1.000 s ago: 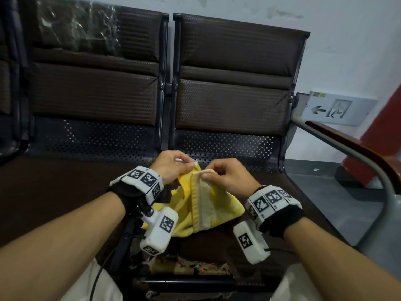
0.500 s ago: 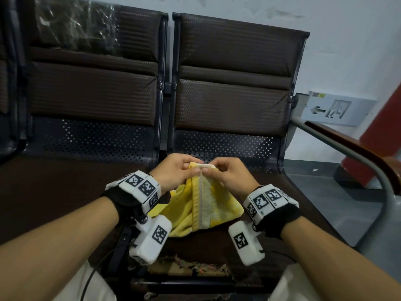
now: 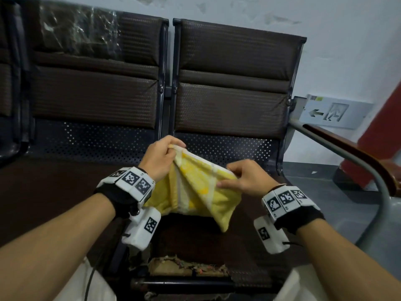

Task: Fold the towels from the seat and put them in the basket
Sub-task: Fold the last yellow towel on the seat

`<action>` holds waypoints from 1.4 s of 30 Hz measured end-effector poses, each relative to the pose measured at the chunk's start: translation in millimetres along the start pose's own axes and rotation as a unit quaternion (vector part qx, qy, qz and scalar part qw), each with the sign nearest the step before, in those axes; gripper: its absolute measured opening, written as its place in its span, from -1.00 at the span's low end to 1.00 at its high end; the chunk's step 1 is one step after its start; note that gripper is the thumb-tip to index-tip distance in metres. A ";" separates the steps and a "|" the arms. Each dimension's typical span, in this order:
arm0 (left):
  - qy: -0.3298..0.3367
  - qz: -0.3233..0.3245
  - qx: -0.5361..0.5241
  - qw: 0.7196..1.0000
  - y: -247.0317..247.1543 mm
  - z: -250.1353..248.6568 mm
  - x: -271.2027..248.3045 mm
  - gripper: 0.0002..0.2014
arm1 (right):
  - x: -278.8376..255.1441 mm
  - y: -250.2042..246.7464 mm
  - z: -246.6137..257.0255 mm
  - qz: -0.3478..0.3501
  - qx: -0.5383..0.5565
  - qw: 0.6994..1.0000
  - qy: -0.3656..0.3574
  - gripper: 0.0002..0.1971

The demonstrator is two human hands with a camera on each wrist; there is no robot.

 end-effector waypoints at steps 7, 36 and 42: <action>-0.063 -0.115 0.001 0.991 -43.4 23.2 8.1 -0.74 | -24.6 -0.1 -55.7 0.159 -0.286 0.933 0.151 -0.53; -0.043 -0.019 0.139 0.989 -62.0 -58.7 -15.8 -0.80 | -77.1 -132.1 39.3 -0.223 -0.213 0.942 0.135 -0.84; -0.039 0.089 -0.145 0.985 -49.6 -102.6 -32.7 -0.79 | -98.7 -138.9 46.8 -0.181 -0.178 0.954 0.162 -0.89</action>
Point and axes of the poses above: each hand's wrist, its own x-axis towards the middle knuckle, its own y-axis out of the palm, z = x × y, the point moved 7 cm from there along x, towards the middle knuckle, and after that the axes turned 5 degrees about y, right-handed, at the moved point
